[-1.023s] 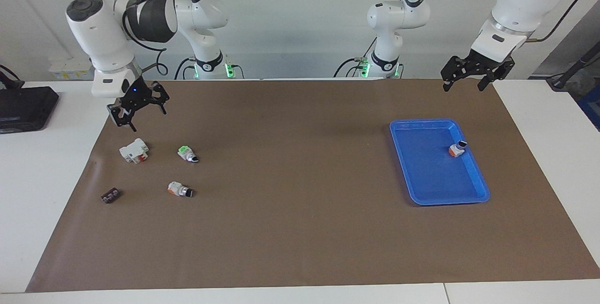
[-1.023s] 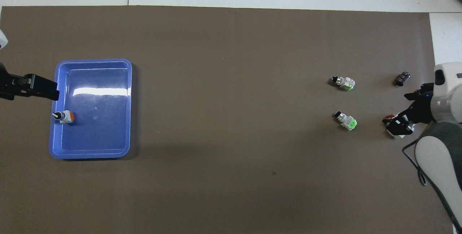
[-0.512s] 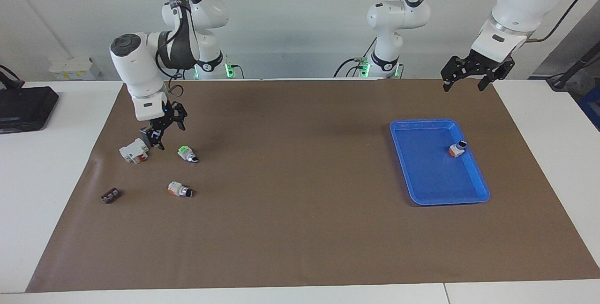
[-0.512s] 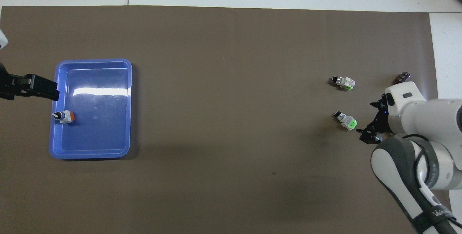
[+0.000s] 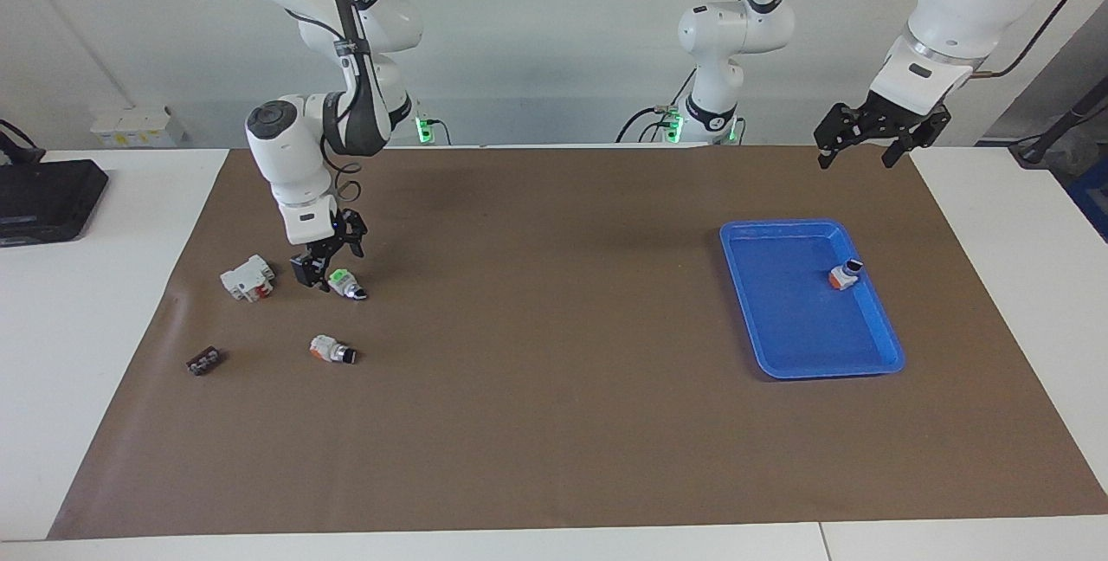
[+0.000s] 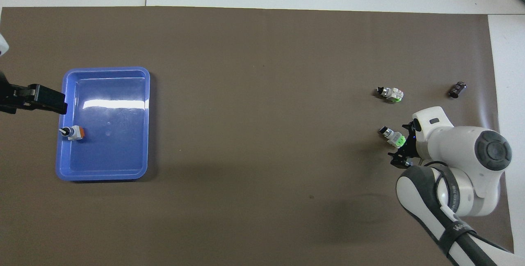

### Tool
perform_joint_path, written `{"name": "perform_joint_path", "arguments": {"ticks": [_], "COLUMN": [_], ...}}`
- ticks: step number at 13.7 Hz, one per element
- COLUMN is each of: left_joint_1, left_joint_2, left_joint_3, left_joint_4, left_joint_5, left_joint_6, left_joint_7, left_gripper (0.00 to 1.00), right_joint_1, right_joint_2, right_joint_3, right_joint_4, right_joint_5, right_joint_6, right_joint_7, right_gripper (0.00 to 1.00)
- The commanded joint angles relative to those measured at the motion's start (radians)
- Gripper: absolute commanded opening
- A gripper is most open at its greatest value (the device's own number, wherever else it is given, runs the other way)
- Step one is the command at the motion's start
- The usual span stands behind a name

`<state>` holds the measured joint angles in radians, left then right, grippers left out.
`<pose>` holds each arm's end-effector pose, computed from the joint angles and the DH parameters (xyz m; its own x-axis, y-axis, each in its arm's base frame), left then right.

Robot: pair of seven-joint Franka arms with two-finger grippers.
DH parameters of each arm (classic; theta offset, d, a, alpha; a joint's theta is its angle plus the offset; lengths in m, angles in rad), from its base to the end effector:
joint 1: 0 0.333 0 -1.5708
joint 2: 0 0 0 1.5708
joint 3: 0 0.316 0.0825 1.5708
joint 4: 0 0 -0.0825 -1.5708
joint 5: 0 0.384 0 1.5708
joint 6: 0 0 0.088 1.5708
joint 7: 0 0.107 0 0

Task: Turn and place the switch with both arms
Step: 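Lower the right gripper and grasp the green-topped switch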

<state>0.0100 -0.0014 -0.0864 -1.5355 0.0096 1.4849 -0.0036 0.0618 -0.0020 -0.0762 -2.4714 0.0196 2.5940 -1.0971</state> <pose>0.5439 -0.0406 0.6345 0.9962 -0.0718 -0.0491 -0.0724 -0.9973 -0.0099 0.4861 -0.0074 0.3048 0.4789 0.8753 0.0676 0.8690 -0.4836 0.1049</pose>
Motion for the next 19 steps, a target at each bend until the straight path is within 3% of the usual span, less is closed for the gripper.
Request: {"name": "perform_joint_path", "arguments": {"ticks": [1, 7, 9, 16, 18, 19], "left_joint_1": [0.008, 0.008, 0.008, 0.008, 0.008, 0.008], "left_joint_2": [-0.029, -0.029, -0.029, -0.029, -0.029, -0.029], "left_joint_3": [-0.001, -0.001, -0.001, -0.001, -0.001, -0.001], "left_joint_4": [-0.034, -0.034, -0.034, -0.034, -0.034, -0.034], "left_joint_5": [-0.003, -0.003, -0.003, -0.003, -0.003, -0.003], "left_joint_6": [0.012, 0.012, 0.012, 0.012, 0.012, 0.012], "left_joint_7": [-0.007, -0.006, -0.006, -0.007, -0.006, -0.007], "left_gripper": [1.0, 1.0, 1.0, 1.0, 1.0, 1.0], "right_joint_1": [-0.014, -0.016, -0.011, -0.027, -0.027, -0.027], "right_joint_2": [-0.004, 0.002, 0.036, 0.037, 0.037, 0.037], "right_joint_3": [-0.001, -0.001, -0.001, -0.001, -0.001, -0.001], "right_joint_4": [-0.012, -0.023, -0.038, -0.037, -0.038, -0.037], "right_joint_5": [0.022, 0.022, 0.022, 0.022, 0.022, 0.02], "right_joint_6": [0.012, 0.024, 0.096, 0.095, 0.095, 0.095], "right_joint_7": [-0.032, -0.013, -0.012, -0.024, -0.024, -0.024], "right_gripper": [1.0, 0.99, 0.98, 0.97, 0.85, 0.64]}}
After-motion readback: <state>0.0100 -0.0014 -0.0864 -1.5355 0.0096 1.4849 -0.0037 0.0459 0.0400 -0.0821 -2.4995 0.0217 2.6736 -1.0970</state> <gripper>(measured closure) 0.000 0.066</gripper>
